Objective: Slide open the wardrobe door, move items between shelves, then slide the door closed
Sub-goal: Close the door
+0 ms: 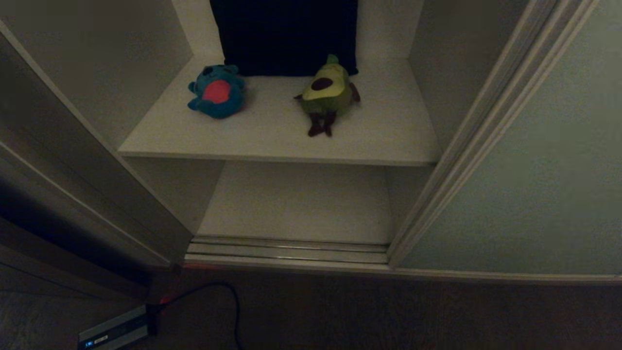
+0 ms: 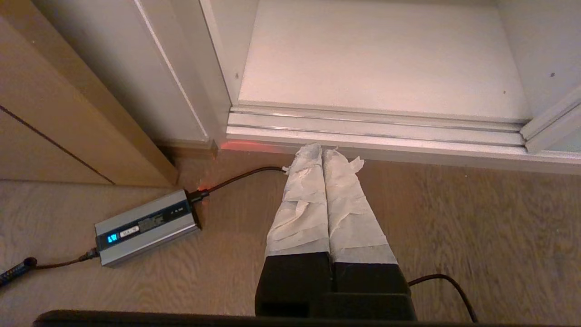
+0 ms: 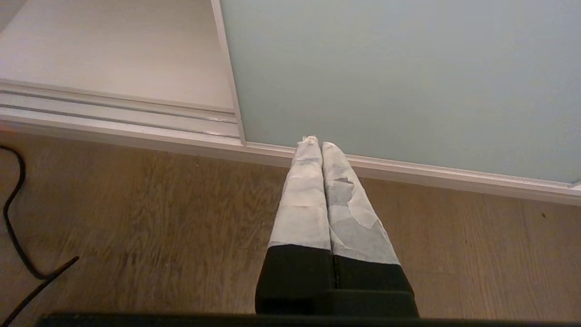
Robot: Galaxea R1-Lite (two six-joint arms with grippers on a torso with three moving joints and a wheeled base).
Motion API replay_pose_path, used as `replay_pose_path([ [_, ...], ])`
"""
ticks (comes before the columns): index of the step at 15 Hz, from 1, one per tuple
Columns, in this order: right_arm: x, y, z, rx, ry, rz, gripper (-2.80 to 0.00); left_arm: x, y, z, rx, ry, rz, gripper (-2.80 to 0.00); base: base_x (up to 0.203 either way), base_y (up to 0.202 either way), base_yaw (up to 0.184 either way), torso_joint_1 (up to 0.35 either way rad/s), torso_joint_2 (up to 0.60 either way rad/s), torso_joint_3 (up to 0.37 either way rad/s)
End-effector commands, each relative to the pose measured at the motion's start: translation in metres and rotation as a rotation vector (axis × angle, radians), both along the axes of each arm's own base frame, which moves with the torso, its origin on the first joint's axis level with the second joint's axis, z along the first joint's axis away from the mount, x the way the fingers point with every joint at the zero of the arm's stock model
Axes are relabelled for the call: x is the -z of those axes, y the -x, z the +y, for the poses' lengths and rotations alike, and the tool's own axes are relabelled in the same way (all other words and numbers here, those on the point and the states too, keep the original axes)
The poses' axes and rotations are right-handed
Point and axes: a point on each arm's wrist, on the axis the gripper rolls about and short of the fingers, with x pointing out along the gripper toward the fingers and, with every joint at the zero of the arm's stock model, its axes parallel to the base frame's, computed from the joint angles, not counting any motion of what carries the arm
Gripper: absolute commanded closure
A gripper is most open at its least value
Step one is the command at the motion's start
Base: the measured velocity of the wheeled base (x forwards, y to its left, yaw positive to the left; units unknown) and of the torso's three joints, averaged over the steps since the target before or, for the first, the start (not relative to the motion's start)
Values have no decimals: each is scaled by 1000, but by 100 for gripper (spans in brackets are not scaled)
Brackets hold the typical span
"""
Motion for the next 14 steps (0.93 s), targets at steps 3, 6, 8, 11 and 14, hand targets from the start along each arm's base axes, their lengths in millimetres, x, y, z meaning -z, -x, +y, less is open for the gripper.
replay_pose_path([
  [3, 1, 0, 0, 0, 0, 3, 0, 0, 0, 0, 0, 1, 2, 0, 0, 0, 0, 0, 0, 0],
  [6, -8, 1, 0, -7, 14, -7, 0, 0, 0, 0, 0, 1, 1, 0, 0, 0, 0, 0, 0, 0],
  [8, -50, 7, 0, -15, -13, -45, 0, 0, 0, 0, 0, 1, 2, 0, 0, 0, 0, 0, 0, 0],
  [11, -114, 18, 1, -11, -74, -58, 0, 0, 0, 0, 0, 1, 2, 0, 0, 0, 0, 0, 0, 0],
  [14, -147, 5, 0, 4, -64, 12, 0, 0, 0, 0, 0, 1, 2, 0, 0, 0, 0, 0, 0, 0],
])
